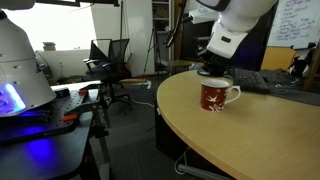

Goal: Pick up the pen from the table and place it in the brown cup.

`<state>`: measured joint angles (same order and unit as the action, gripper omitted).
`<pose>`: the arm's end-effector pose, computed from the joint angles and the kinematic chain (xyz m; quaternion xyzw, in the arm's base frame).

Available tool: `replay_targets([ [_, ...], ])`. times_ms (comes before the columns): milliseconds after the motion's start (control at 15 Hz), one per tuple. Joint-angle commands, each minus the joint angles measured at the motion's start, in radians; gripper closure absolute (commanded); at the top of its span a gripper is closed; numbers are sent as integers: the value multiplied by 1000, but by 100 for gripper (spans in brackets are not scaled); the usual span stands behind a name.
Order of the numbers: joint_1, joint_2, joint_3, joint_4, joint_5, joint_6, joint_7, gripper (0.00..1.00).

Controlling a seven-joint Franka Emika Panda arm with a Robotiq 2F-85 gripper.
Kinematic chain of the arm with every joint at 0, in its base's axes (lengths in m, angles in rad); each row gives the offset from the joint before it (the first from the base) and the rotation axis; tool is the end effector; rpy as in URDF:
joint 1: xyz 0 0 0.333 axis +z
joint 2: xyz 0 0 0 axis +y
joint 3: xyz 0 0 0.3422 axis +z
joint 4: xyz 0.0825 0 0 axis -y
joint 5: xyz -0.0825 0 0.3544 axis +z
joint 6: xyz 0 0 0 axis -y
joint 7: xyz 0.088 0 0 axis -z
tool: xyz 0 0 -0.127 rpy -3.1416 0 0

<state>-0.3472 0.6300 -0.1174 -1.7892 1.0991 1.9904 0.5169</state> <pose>0.5921 -0.2096 0.2238 -0.6068 0.6703 0.1838 0.3857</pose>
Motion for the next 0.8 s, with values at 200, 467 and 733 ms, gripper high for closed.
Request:
replay_targets([
  [200,52,16,-74,-11,34,104,64,95],
  [467,74,16,-98,-22,12,154,150,55],
  [733,112,-64,-114,-106,3,265,128,26],
])
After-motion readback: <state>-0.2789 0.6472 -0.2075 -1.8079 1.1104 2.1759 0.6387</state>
